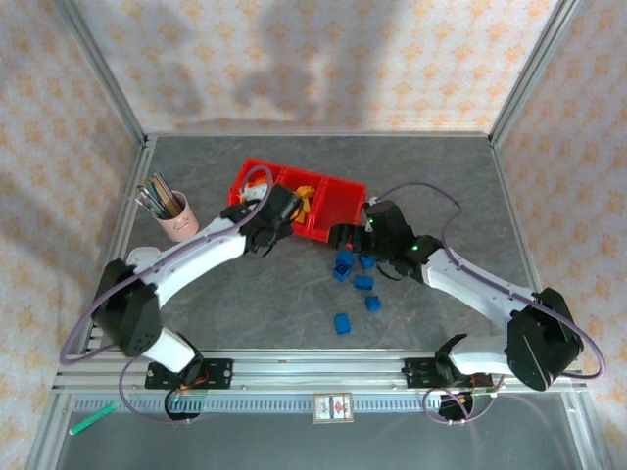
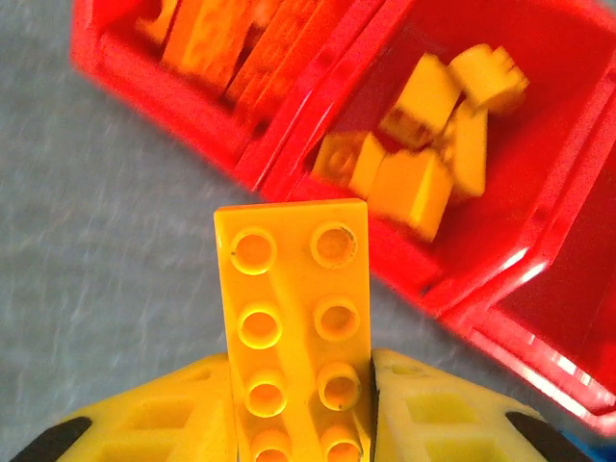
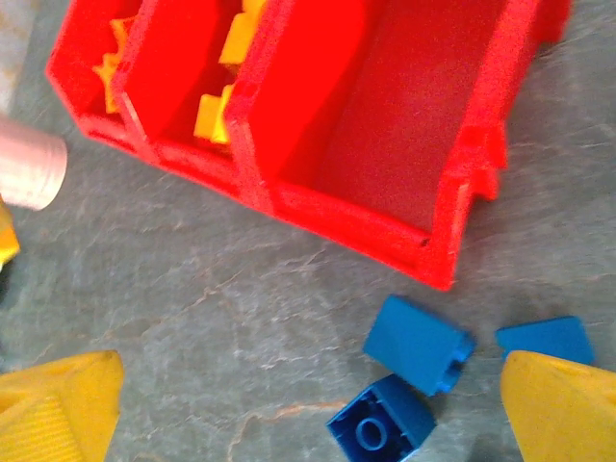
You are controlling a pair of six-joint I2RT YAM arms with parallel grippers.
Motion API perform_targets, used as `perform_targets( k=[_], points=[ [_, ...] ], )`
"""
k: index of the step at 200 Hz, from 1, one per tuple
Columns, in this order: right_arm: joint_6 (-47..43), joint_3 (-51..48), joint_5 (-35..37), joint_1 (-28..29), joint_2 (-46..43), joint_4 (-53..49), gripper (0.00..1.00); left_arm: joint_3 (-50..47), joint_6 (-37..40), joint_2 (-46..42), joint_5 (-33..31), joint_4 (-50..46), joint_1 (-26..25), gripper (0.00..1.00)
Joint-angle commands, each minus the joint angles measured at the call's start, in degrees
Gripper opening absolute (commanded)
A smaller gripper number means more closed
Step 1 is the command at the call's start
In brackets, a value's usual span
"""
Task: Sort the legos into containers by color
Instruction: Place the lego in the container.
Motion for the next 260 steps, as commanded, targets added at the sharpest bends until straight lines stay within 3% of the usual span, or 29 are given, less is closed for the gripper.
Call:
perform_targets(
  k=[1, 47, 77, 104, 158, 239, 260],
  points=[
    [0.3, 1.6, 0.4, -1.6, -1.6, -2.5, 1.00, 9.0, 10.2, 7.2, -1.2, 1.5, 1.6, 0.34],
    [0.1, 1.8, 2.2, -2.6, -1.5, -4.6, 1.00, 23.7, 14.8, 23.1, -0.1, 0.2, 3.9, 0.34],
    [0.0, 2.0, 3.3, -2.6, -2.0, -6.1, 1.00, 28.0, 17.0, 27.3, 0.8, 0.1, 5.0, 0.36],
    [-0.3, 3.0, 5.7, -2.6, -1.3, -8.4, 1.00, 31.7, 18.1, 28.8, 1.5, -1.8, 5.4, 0.48],
    [-1.1, 4.5, 7.9, -2.6, -0.4, -11.6, 1.00, 31.2, 17.8, 24.8, 1.2, -3.5, 5.3, 0.55],
    [-1.4, 2.3, 11.2, -2.6, 3.9, -14.1, 1.00, 13.0, 15.5, 6.3, 5.9, 3.7, 0.1, 0.61],
    [-1.7, 1.3, 11.7, -2.6, 5.6, -13.7, 1.00, 5.0, 11.8, 0.9, 8.6, 8.7, -1.6, 0.64]
  ],
)
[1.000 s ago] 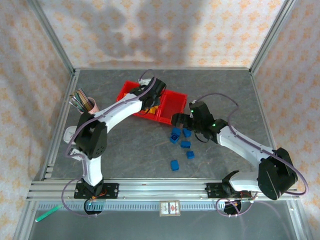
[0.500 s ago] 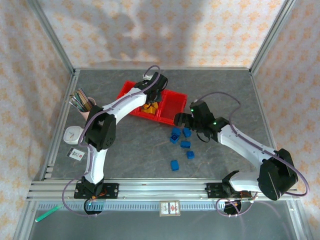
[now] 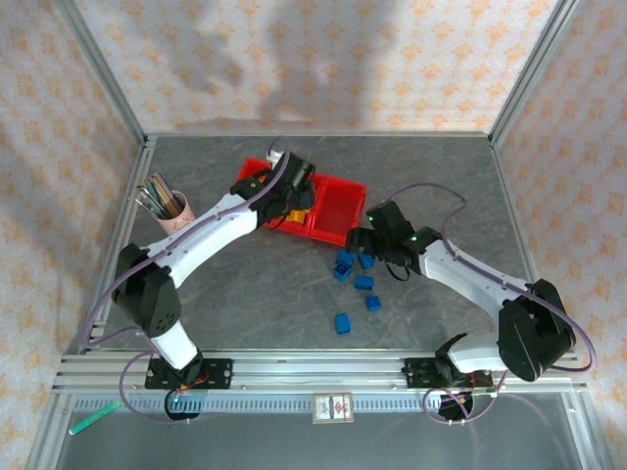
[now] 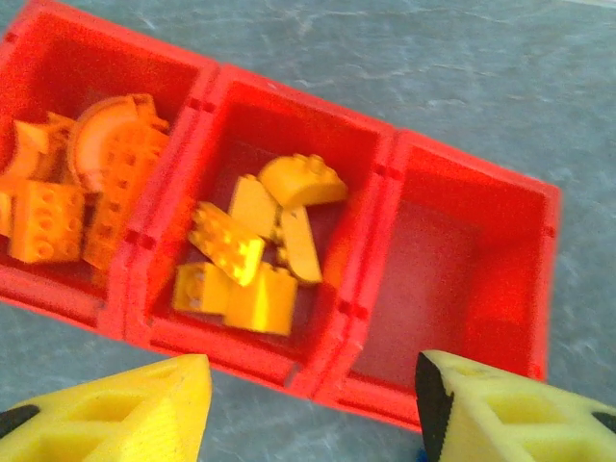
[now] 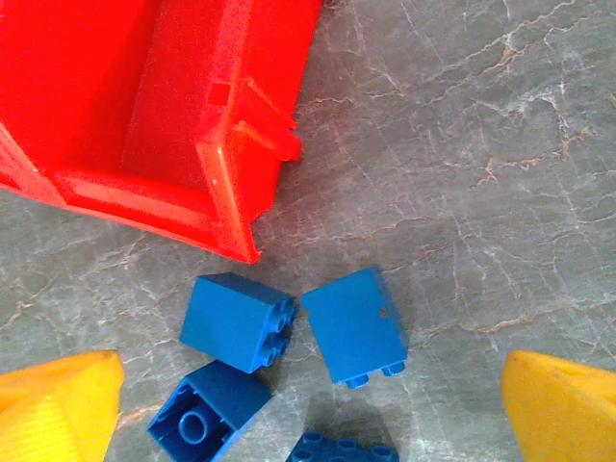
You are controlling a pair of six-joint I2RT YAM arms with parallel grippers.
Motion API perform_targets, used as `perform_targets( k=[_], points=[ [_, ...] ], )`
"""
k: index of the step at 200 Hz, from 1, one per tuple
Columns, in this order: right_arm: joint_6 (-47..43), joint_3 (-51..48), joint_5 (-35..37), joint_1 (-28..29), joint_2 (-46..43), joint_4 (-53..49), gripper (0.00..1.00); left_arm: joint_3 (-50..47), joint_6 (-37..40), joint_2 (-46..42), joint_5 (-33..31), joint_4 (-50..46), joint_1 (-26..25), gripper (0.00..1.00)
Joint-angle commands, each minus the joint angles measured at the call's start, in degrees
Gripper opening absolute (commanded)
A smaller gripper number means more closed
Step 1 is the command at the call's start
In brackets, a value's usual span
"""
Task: Sort the legos into containers by color
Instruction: Place the lego in the container, then pick up the lego from the center of the table.
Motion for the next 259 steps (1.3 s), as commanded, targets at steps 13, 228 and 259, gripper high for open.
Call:
perform_targets(
  k=[13, 228, 259],
  points=[
    [-1.2, -1.9, 2.9, -0.3, 2.6, -0.4, 0.99, -11.6, -4.4, -7.1, 5.0, 7.9, -2.6, 0.68],
    [-5.5, -0.3, 4.4, -1.4, 14.8, 4.8, 0.46, -22.7, -11.1, -12.9, 7.8, 17.9, -8.2, 0.99],
    [-6.4, 0.7, 5.8, -1.4, 13.6, 3.1, 0.36, -22.3, -11.0, -13.2, 7.6, 18.0, -8.2, 0.99]
  ],
)
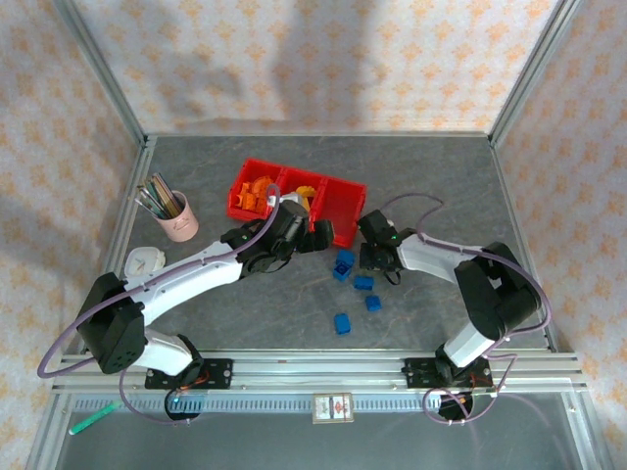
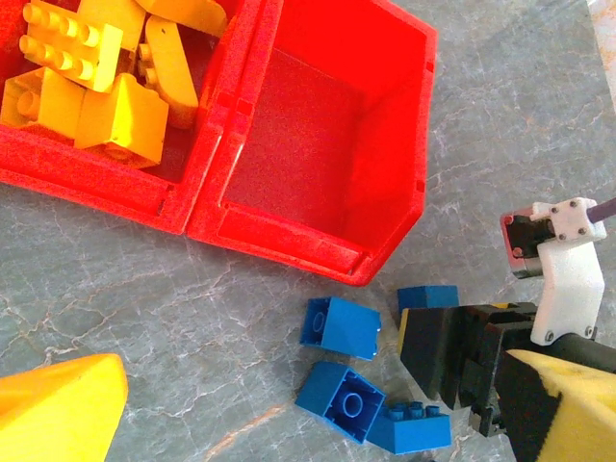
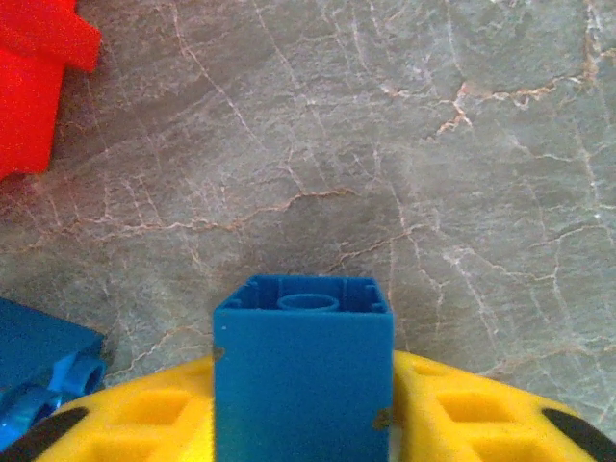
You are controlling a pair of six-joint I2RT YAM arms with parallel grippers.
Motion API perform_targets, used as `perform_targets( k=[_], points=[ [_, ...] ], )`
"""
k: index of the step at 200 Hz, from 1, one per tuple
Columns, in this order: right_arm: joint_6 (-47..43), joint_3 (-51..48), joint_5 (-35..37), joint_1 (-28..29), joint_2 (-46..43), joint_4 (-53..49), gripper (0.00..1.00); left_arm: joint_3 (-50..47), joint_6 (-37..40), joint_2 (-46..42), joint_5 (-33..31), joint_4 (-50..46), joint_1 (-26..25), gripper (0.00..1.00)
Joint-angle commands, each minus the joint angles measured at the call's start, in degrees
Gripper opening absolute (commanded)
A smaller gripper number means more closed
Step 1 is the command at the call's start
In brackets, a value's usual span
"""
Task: Sort the legos into containers by color
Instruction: Pick up the lego from the center of the table.
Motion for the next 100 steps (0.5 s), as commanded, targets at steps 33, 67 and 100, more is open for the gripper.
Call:
perform_targets(
  k=[33, 67, 100],
  points=[
    [-2.2, 4.1, 3.4, -0.3, -3.7, -4.3, 0.28, 3.0, -0.2, 0.1, -0.9, 0.0, -0.3, 0.99],
    [-2.6, 8.9, 3.3, -0.3, -6.4, -8.9, 0.27, 4.0, 0.5, -1.3, -2.5, -1.0, 0.1, 0.99],
    [-2.4, 15.0, 0.6, -0.1, -5.3, -10.0, 0.27, 3.2, 1.3, -3.7, -3.9, -0.9, 2.0, 0.99]
  ],
)
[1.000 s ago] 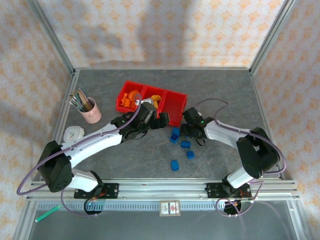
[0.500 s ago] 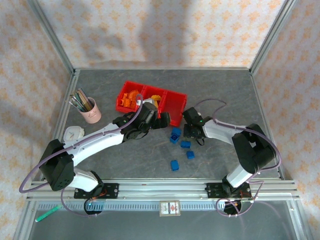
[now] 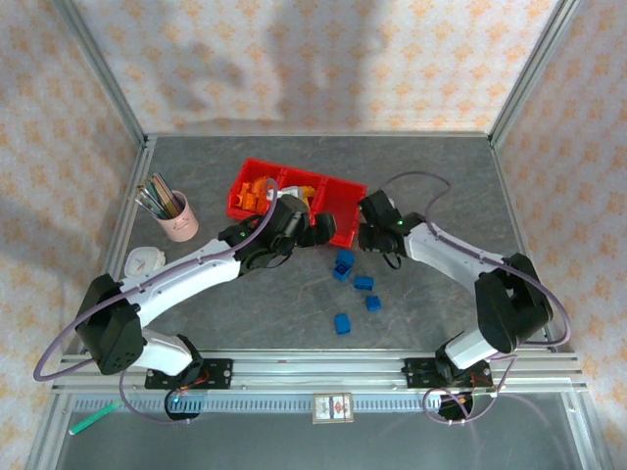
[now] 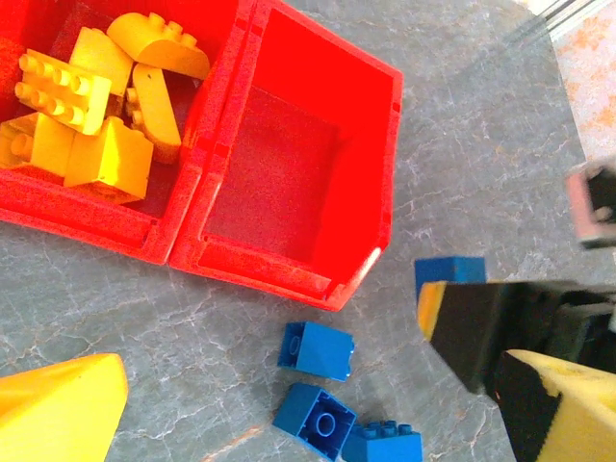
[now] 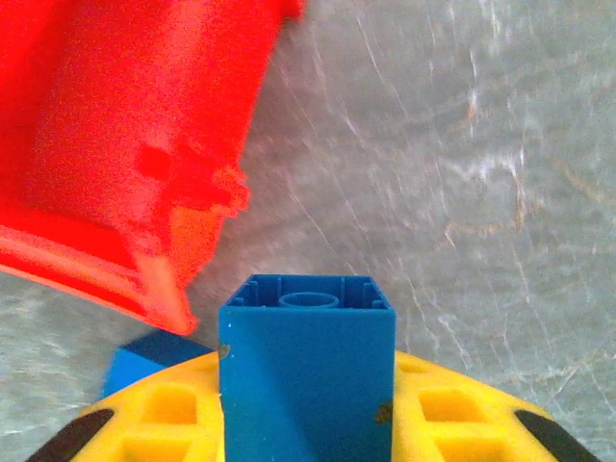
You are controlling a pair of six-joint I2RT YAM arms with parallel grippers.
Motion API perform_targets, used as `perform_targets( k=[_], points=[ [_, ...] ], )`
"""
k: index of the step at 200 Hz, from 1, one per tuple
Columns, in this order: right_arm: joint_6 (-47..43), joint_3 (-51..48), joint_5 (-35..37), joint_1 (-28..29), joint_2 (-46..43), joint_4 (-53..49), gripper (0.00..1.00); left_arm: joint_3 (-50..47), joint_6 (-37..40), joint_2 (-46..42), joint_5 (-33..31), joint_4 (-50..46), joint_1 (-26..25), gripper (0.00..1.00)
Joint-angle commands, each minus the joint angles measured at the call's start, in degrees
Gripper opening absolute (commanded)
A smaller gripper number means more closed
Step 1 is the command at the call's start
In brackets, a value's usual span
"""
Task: Sort the legos into containers by color
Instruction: Pick up the lego from the center of the table, then place the lego in the container.
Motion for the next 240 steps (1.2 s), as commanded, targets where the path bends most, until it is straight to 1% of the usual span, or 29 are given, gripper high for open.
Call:
perform_targets(
  k=[1, 57, 113, 141, 161, 176, 200, 218, 229, 240],
  points=[
    [-0.5, 4.5, -0.6, -0.1, -0.1, -2.6, 0.27, 0.7, 1.1, -3.2, -2.8, -0.8, 1.8, 0.99],
    [-1.1, 17.3, -4.1, 1.0, 11.3, -2.7, 0.28, -3.4, 1.8, -6.9, -3.1, 1.0, 7.4, 1.00],
    [-2.5, 26.9, -1.8, 1.5, 22.7, -3.1, 0.31, -7.8, 2.0, -7.6, -2.4, 3.0, 11.0, 0.99],
    [-3.7, 31.6, 0.4, 1.4, 27.5, -4.1, 0.35, -9.4, 2.0, -7.8, -2.3, 3.9, 11.7, 1.00],
    [-4.2, 34.4, 1.6, 1.4, 29.9, -4.5, 0.40, -9.9, 2.2, -7.8, -2.3, 4.0, 11.8, 0.99],
    [-4.5, 36.0, 1.5, 1.4, 30.7, -4.9, 0.45, -10.0, 2.1, -7.7, -2.3, 3.8, 12.0, 0.99],
    [-5.0, 37.5, 1.9, 1.4, 30.2, -5.7, 0.48, -9.6, 2.6, -7.9, -2.1, 3.6, 11.9, 0.99],
    [-5.2, 37.7, 1.6, 1.4, 28.3, -6.7, 0.48, -9.5, 2.8, -8.2, -1.6, 3.5, 12.0, 0.99],
    [-5.0, 36.3, 0.7, 1.6, 26.3, -6.6, 0.48, -9.5, 2.8, -8.5, -0.9, 3.6, 11.9, 0.99],
    [-4.6, 33.8, 0.4, 2.0, 23.7, -6.0, 0.50, -9.6, 2.7, -8.7, -0.1, 3.6, 11.9, 0.99]
  ],
)
